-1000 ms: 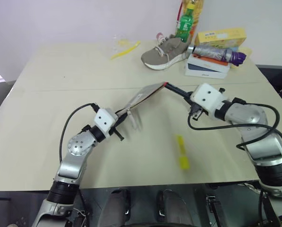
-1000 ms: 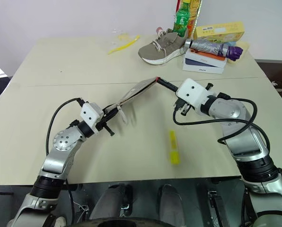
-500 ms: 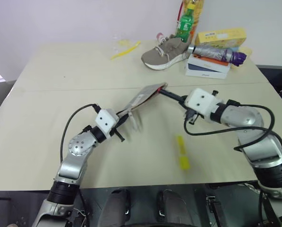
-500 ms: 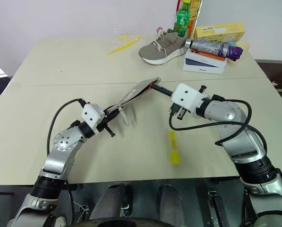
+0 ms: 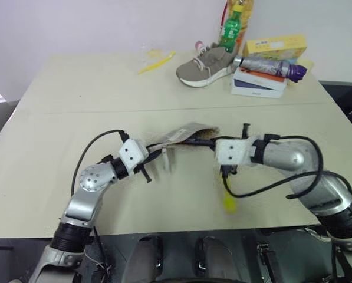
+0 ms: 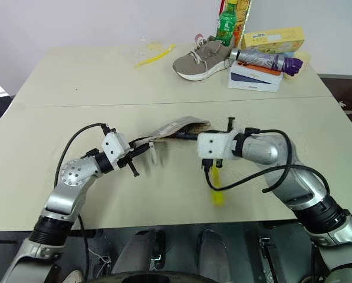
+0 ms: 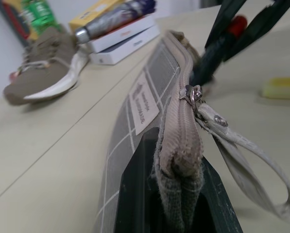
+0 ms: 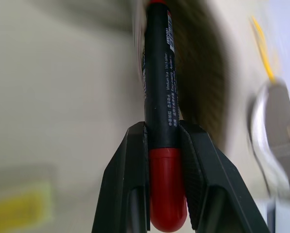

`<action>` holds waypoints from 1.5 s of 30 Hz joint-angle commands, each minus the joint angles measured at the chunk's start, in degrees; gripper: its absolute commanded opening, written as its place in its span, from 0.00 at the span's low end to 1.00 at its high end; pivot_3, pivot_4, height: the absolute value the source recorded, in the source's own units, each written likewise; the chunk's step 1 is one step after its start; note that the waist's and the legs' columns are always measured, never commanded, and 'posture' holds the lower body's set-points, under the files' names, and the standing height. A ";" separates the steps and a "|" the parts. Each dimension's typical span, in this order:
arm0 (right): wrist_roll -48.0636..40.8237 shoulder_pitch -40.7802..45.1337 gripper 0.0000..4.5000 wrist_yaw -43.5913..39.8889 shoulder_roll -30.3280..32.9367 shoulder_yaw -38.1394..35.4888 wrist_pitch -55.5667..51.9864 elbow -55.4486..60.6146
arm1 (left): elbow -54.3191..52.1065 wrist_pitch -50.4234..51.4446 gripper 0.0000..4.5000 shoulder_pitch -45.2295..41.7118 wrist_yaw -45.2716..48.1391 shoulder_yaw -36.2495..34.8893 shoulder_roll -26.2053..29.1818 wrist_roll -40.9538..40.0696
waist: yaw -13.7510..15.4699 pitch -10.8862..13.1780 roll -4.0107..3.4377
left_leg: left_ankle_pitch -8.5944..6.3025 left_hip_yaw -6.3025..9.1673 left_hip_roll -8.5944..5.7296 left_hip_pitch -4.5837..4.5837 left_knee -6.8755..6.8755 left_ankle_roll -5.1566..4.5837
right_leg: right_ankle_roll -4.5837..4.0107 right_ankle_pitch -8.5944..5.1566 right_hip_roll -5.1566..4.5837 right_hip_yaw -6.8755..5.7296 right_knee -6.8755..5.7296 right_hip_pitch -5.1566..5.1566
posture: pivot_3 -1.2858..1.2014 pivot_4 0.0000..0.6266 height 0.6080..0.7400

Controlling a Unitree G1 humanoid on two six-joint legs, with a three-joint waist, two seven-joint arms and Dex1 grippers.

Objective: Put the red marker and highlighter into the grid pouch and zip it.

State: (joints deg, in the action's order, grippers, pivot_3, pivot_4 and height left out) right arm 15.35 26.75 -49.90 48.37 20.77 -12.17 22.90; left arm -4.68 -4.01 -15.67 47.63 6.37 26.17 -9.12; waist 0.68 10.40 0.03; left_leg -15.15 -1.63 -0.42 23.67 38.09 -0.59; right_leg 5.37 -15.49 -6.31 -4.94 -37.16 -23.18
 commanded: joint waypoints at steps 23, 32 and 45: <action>-26.53 -2.95 0.93 -8.70 -4.03 -22.36 -32.50 13.64 | 6.14 -4.82 0.00 -1.31 0.92 0.46 0.30 1.20 | 0.21 -0.01 0.05 | 0.00 0.05 -0.05 -0.01 0.06 0.00 | 0.02 0.02 -0.11 -0.02 0.00 0.11 | 0.52 0.24 0.95; -31.92 -10.35 0.97 8.06 -14.31 -27.78 -74.97 26.97 | 8.65 -4.85 0.00 -2.30 -2.56 2.14 -3.76 3.07 | 0.16 -0.03 0.04 | -0.01 0.10 0.00 -0.16 0.05 -0.02 | -0.02 0.05 -0.26 0.00 -0.01 0.23 | 0.52 0.24 0.95; -35.97 -15.91 0.97 33.20 -18.70 -20.91 -80.33 24.71 | 8.02 -3.56 0.00 -3.37 -1.34 2.63 -4.33 2.46 | 0.10 -0.04 0.05 | -0.03 0.08 -0.09 -0.11 0.03 -0.03 | -0.02 0.04 -0.18 -0.02 0.04 0.20 | 0.52 0.24 0.95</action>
State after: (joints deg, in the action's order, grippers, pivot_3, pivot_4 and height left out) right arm -18.90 11.63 -18.84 30.13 -0.61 -92.09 47.16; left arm 4.53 -7.69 -18.55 46.12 8.88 22.02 -5.96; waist 0.77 10.36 0.08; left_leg -15.17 -1.54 -0.51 23.56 38.11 -0.63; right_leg 5.35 -15.45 -6.47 -4.96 -37.12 -22.98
